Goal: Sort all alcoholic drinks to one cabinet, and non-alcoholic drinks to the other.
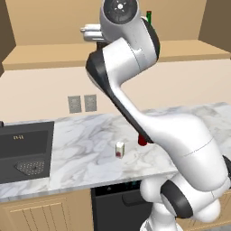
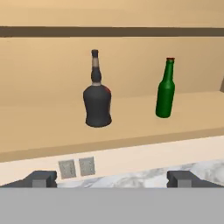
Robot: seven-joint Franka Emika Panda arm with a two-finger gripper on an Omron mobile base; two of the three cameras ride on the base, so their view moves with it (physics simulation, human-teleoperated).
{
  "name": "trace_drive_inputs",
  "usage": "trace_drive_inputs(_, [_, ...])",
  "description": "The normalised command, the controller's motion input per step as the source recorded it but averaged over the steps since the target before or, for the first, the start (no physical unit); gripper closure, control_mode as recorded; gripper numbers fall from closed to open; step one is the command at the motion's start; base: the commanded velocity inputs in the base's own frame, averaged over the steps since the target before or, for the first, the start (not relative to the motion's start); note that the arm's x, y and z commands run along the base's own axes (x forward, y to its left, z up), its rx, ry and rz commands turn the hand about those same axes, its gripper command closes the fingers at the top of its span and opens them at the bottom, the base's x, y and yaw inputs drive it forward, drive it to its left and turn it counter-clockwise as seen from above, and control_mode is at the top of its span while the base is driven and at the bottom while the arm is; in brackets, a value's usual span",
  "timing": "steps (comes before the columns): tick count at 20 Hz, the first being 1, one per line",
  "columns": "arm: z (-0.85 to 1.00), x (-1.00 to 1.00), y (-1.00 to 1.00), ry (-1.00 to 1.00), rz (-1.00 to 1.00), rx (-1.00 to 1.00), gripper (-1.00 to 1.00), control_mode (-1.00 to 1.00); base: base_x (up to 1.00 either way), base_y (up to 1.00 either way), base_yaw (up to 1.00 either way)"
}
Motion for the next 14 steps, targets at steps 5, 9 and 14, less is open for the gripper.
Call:
trace_drive_inputs(5, [-0.17,-0.44,-0.17,0.05,0.07,0.07,-1.00,-1.00,0.00,0.00,0.00])
trace_drive_inputs(9, [-0.21,-0.38,-0.17,0.06,0.06,0.06,-1.00,-1.00,0.00,0.00,0.00])
trace_drive_inputs(14, [-0.25,-0.37,-0.15,0.07,0.06,0.04,-1.00,-1.00,0.00,0.00,0.00])
